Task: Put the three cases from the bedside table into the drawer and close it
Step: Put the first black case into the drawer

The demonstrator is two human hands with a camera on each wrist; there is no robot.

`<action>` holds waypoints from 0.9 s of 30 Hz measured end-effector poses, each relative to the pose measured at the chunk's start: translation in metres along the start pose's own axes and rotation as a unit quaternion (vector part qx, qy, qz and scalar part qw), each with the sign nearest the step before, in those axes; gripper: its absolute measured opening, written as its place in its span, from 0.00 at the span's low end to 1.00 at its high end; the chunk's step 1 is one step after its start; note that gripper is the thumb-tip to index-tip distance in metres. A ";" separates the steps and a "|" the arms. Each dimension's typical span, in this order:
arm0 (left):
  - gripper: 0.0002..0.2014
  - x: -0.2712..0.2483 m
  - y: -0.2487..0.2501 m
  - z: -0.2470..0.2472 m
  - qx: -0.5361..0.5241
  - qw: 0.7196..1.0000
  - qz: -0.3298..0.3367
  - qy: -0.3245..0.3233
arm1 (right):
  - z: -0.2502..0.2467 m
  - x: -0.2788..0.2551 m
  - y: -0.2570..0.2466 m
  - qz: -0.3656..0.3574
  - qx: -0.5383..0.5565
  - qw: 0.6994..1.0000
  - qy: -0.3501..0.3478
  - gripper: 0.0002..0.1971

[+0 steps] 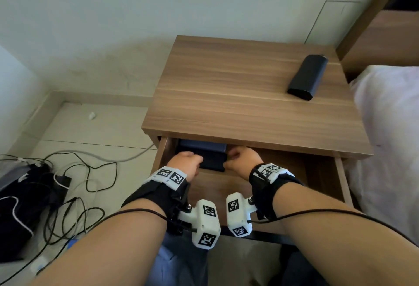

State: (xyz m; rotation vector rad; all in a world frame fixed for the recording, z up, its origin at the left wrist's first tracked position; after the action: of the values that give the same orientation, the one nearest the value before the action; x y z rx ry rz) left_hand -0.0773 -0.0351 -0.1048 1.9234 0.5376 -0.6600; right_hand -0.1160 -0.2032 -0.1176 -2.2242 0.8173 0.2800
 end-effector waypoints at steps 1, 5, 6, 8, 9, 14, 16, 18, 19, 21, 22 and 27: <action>0.11 -0.005 0.003 0.000 0.001 1.000 0.004 -0.002 | -0.003 -0.004 -0.001 -0.005 0.011 1.000 0.007 0.23; 0.06 -0.028 0.018 0.000 0.005 0.999 0.036 -0.009 | -0.016 -0.020 -0.004 -0.016 0.056 0.998 0.030 0.16; 0.16 -0.031 0.021 0.000 0.001 0.999 0.040 -0.008 | -0.021 -0.023 -0.005 -0.017 0.068 0.997 0.037 0.14; 0.21 -0.038 0.028 0.000 0.006 0.999 0.053 -0.003 | -0.032 -0.027 -0.008 -0.022 0.088 0.994 0.053 0.12; 0.16 -0.042 0.032 0.001 0.011 0.998 0.059 0.000 | -0.039 -0.029 -0.010 -0.027 0.094 0.993 0.062 0.12; 0.08 -0.057 0.062 0.005 -0.024 0.997 0.075 0.012 | -0.079 -0.027 -0.019 -0.044 0.120 0.983 0.130 0.10; 0.05 -0.061 0.075 0.009 -0.032 0.995 0.092 0.011 | -0.096 -0.022 -0.021 -0.039 0.132 0.977 0.163 0.11; 0.05 -0.065 0.089 0.013 -0.027 0.993 0.116 0.015 | -0.113 -0.014 -0.021 -0.025 0.140 0.971 0.192 0.14; 0.05 -0.063 0.096 0.016 -0.028 0.992 0.124 0.012 | -0.122 -0.010 -0.020 -0.017 0.143 0.968 0.205 0.17; 0.11 -0.062 0.109 0.021 -0.041 0.991 0.126 0.001 | -0.137 -0.001 -0.014 -0.003 0.154 0.960 0.235 0.21; 0.14 -0.062 0.114 0.023 -0.043 0.991 0.123 0.003 | -0.143 0.004 -0.011 0.006 0.158 0.955 0.251 0.23; 0.14 -0.044 0.134 0.033 -0.022 0.989 0.134 0.054 | -0.172 0.032 0.004 0.054 0.130 0.927 0.348 0.32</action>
State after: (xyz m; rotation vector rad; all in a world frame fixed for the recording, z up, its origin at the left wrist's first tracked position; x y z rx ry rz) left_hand -0.0344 -0.1234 0.0014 1.9531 0.3486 -0.3712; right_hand -0.1018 -0.3419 -0.0119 -2.0207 1.2620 -0.5788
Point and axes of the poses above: each hand's wrist, its own x-axis towards the middle knuckle, its own z-axis out of the palm, y = z × x, the point moved 4 cm from there along x, towards the middle knuckle, and after that the axes turned 14 degrees about y, right-handed, at the moved point
